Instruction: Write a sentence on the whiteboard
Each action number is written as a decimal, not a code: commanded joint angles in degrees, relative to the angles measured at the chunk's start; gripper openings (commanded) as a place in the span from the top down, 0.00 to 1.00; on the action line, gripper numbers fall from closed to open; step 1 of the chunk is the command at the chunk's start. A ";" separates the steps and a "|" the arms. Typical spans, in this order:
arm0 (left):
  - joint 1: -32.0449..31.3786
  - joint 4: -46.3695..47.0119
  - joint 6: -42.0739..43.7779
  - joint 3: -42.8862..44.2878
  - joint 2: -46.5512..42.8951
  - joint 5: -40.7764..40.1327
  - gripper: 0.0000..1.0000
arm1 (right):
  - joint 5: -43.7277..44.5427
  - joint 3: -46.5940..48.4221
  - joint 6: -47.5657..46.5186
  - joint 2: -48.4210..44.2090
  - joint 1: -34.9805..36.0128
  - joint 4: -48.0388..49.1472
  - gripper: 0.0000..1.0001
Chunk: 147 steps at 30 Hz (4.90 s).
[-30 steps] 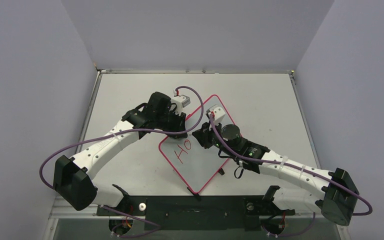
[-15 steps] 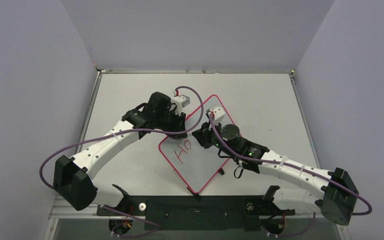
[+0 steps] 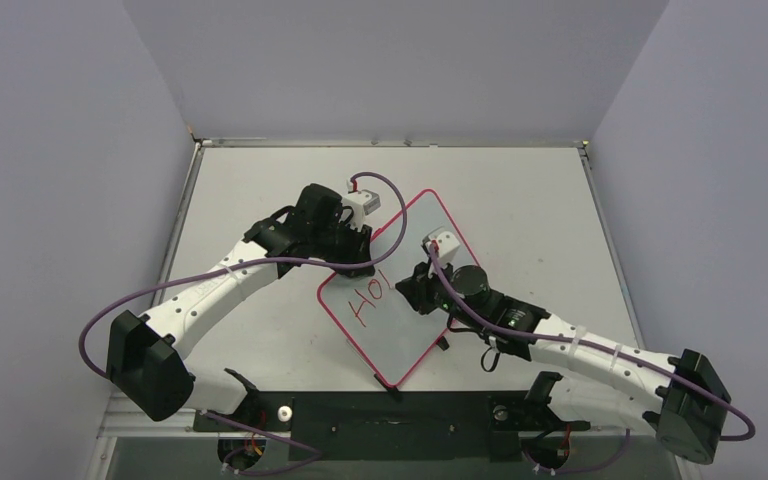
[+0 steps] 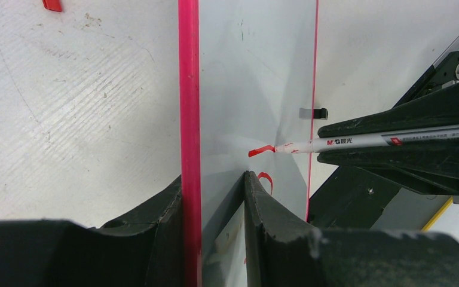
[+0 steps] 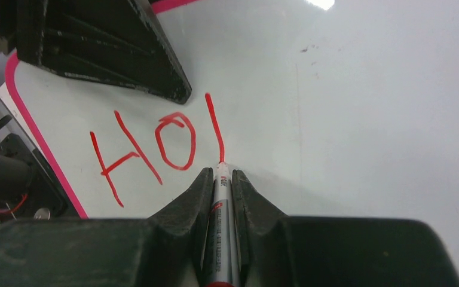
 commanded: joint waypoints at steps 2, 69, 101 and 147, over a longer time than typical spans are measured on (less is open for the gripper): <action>-0.49 -3.33 8.79 -1.77 1.17 -12.62 1.00 | 0.80 -1.33 0.63 -2.93 1.47 -4.56 1.00; -0.62 -3.24 8.83 -1.77 0.78 -13.12 1.00 | 9.17 11.84 -2.15 9.03 -0.86 -4.93 1.00; -0.79 -3.31 8.80 -1.79 1.06 -13.67 1.00 | 3.60 5.17 1.86 3.36 2.50 -1.12 1.00; -0.97 -3.46 8.81 -1.91 1.09 -14.12 1.00 | 9.31 2.77 -1.66 -2.60 0.53 -0.99 1.00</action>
